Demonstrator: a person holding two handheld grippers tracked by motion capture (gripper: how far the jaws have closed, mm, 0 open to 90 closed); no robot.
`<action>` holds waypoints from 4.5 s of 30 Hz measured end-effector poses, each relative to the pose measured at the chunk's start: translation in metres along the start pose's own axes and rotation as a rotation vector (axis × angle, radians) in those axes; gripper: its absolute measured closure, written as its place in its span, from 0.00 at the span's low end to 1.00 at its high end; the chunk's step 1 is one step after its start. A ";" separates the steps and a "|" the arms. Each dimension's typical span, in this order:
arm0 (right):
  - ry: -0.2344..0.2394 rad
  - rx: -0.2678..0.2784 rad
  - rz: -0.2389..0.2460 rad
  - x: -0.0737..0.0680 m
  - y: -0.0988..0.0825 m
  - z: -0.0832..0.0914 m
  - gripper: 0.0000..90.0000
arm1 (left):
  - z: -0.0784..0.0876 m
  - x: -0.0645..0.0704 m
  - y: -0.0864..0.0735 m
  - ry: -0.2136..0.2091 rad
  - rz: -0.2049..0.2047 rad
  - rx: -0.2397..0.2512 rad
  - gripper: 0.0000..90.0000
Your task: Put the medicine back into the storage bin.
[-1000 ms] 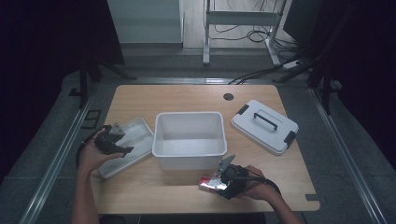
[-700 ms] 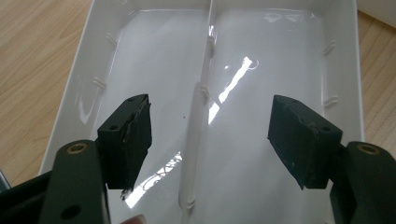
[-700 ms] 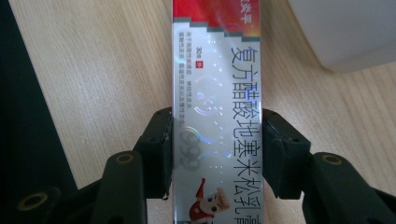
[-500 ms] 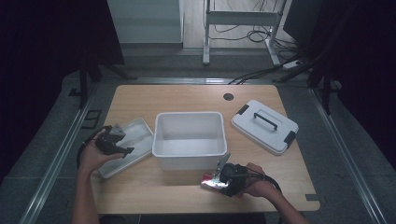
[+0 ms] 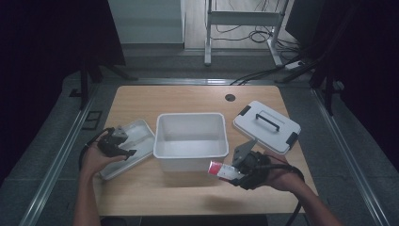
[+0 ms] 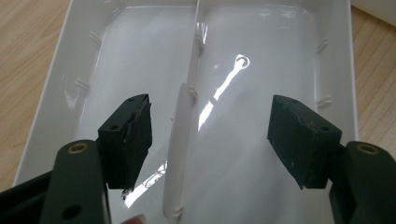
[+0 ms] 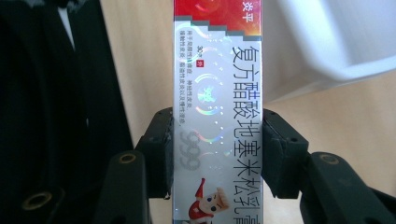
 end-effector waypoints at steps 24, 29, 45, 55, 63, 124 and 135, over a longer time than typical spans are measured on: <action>-0.019 0.034 0.044 0.090 0.079 0.001 0.57 | -0.006 0.000 -0.003 -0.016 0.006 -0.011 0.34; 0.000 0.022 0.075 0.094 0.097 -0.012 0.57 | -0.007 0.000 -0.004 -0.017 0.005 -0.011 0.34; 0.053 -0.033 0.134 0.095 0.118 -0.048 0.57 | -0.008 0.000 -0.004 -0.022 0.003 -0.019 0.34; 0.063 -0.057 0.151 0.092 0.119 -0.060 0.57 | -0.009 0.001 -0.004 -0.022 -0.003 -0.023 0.34; 0.078 -0.086 0.149 0.090 0.111 -0.078 0.57 | -0.011 0.001 -0.004 -0.025 -0.005 -0.031 0.34; 0.094 -0.207 0.160 0.081 0.089 -0.120 0.56 | -0.013 0.004 -0.005 -0.036 -0.009 -0.042 0.34; 0.102 -0.233 0.163 0.080 0.086 -0.122 0.56 | -0.014 0.003 -0.006 -0.036 -0.004 -0.044 0.34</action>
Point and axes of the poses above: each handheld gripper's, and its own axes: z roughly backward along the jaws, y roughly out of its top, x roughly to its right, the point moved 8 cm from there along -z, roughly forward along the jaws, and after that the axes turned 5 degrees about -y, right-handed, at the moved point
